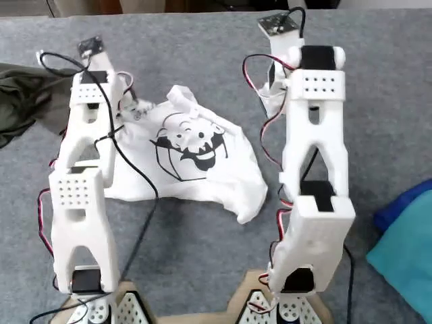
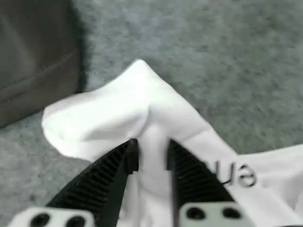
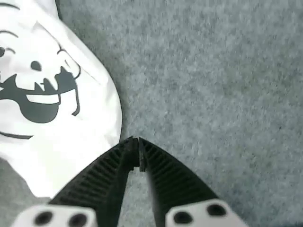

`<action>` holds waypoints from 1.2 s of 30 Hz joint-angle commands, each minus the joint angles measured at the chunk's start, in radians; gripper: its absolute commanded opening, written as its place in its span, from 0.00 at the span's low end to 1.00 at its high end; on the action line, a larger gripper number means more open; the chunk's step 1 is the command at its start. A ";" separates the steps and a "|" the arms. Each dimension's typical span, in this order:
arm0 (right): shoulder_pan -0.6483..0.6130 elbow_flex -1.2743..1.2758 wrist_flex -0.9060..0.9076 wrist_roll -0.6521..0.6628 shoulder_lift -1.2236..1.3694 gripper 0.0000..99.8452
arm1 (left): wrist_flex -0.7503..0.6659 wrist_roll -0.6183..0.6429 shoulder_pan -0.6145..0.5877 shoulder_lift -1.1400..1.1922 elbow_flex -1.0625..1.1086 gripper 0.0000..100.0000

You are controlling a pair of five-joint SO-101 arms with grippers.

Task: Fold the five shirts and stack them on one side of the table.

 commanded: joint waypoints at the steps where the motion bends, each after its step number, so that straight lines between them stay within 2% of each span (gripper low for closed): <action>1: -0.012 -0.096 0.005 -0.006 0.028 0.01 | 0.094 -0.005 -0.048 0.039 -0.150 0.02; 6: -0.015 -0.148 0.005 -0.005 0.070 0.01 | 0.354 -0.129 -0.092 0.061 -0.299 0.02; 11: -0.077 -0.182 0.018 0.037 0.085 0.01 | 0.594 -0.255 -0.176 0.061 -0.448 0.02; 15: -0.168 -0.225 0.017 0.038 0.102 0.11 | 0.600 -0.321 -0.264 0.036 -0.446 0.02; 17: -0.229 -0.272 0.017 0.038 0.131 0.16 | 0.600 -0.370 -0.290 -0.004 -0.381 0.02; 20: -0.328 -0.346 0.011 0.038 0.217 0.17 | 0.600 -0.413 -0.295 -0.093 -0.227 0.02; 25: -0.409 -0.519 0.011 0.031 0.406 0.17 | 0.597 -0.416 -0.215 -0.269 0.040 0.02; 28: -0.418 -0.615 -0.003 -0.012 0.521 0.19 | 0.592 -0.413 -0.135 -0.374 0.176 0.02; 31: -0.418 -0.661 -0.025 -0.025 0.630 0.23 | 0.529 -0.371 -0.081 -0.472 0.319 0.02; 36: -0.409 -0.690 0.011 -0.026 0.733 0.14 | 0.430 -0.365 -0.035 -0.653 0.617 0.02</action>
